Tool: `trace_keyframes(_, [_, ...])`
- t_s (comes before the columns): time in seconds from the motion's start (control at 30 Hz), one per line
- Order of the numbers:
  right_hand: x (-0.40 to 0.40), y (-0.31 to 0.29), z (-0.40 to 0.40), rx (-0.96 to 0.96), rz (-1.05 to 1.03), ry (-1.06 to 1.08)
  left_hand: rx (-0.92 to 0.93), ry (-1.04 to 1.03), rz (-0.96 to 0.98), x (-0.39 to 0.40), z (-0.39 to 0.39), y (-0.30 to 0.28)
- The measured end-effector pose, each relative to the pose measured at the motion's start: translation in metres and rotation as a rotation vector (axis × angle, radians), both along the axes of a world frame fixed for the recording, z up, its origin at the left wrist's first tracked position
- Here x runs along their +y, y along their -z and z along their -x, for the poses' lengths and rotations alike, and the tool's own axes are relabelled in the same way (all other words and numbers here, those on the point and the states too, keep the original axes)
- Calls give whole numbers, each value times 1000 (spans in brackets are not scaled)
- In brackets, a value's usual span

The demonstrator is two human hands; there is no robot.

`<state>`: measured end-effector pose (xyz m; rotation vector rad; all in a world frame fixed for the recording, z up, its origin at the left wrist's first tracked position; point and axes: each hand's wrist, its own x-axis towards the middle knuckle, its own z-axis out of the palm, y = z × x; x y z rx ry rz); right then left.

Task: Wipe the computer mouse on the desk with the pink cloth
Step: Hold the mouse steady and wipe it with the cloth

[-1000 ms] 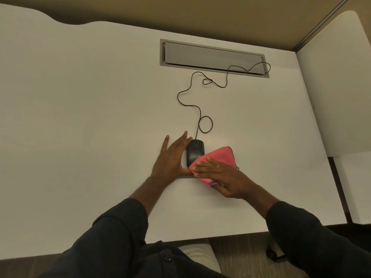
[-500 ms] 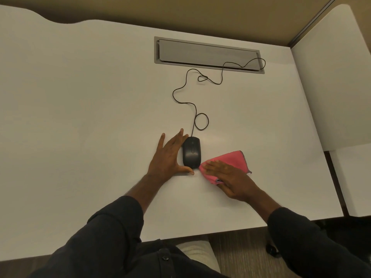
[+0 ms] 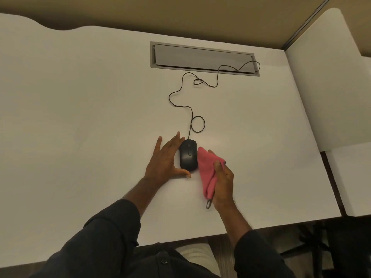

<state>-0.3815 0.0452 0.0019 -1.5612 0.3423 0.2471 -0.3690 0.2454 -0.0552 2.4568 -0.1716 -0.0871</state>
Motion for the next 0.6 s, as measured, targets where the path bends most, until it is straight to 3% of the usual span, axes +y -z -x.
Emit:
trace_keyframes(0.1, [-1, 0, -9, 102, -147, 217, -4, 3, -10, 0, 0, 1])
trace_keyframes(0.2, [0, 0, -14, 69, -107, 285, -10, 1, -8, -1, -1, 3])
trace_keyframes(0.43, [36, 27, 11, -253, 362, -215, -6, -7, -2, -3, -1, 3])
trace_keyframes(0.6, [45, 34, -6, -311, 504, -243, 17, -2, -18, -3, -2, 3])
